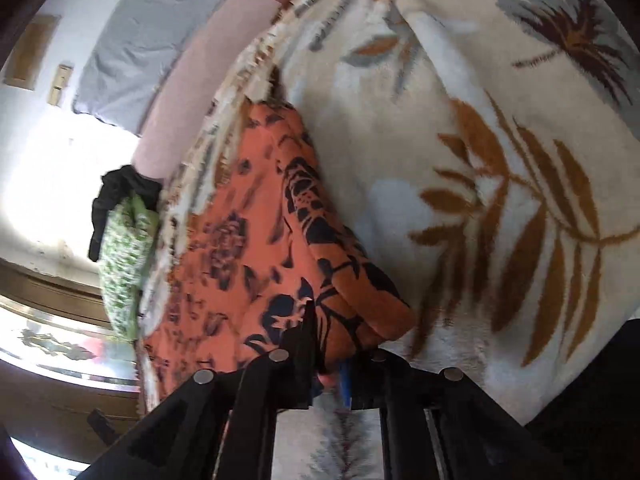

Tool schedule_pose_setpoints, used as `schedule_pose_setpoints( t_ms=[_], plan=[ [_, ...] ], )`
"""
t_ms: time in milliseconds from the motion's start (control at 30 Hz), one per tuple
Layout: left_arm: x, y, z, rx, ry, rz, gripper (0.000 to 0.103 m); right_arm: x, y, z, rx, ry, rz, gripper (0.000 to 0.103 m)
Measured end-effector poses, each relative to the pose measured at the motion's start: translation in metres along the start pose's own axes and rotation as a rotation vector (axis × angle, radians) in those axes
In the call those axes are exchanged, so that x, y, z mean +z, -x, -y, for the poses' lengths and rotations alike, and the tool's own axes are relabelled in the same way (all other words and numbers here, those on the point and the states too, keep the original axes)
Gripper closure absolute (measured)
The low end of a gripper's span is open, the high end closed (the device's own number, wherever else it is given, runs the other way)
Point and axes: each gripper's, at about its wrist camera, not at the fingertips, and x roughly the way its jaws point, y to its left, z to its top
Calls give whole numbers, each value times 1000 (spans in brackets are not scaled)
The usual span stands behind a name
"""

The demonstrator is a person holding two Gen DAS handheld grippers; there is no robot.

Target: Fold small clothes

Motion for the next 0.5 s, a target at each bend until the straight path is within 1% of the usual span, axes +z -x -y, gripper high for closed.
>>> schedule_pose_setpoints(
  t_ms=[33,67,100,133,167,200,233,267,333,367,433,500],
  plan=[
    [0,0,1,3,-12,2,25,1,6,0,2,-6,1,80],
    [-1,-1,1,4,-21,4,25,3,15,-4,-25,26,16,68],
    [-1,-1,2,4,-28,8,23,6,26,-10,-50,63,46,65],
    [-2,-2,2,1,-31,13,21,10,36,-16,-64,101,78,54],
    [-2,-3,2,-2,-32,18,21,15,44,-22,-83,137,106,34],
    [-3,-3,3,-3,-34,24,19,23,48,-30,-100,169,129,28],
    [-4,-3,4,-1,-39,29,18,33,49,-38,-97,201,144,26],
    [-4,-4,5,-1,-45,33,18,45,46,-46,-66,229,135,26],
    [-5,-4,5,-7,-52,39,16,74,26,-64,-4,262,89,26],
    [-5,-4,5,-9,-55,41,16,88,11,-70,11,272,55,26],
    [-6,-5,5,-13,-60,45,15,116,-24,-79,6,289,-18,26],
    [-6,-5,5,-18,-62,47,15,137,-64,-85,-48,308,-74,26]
  ],
)
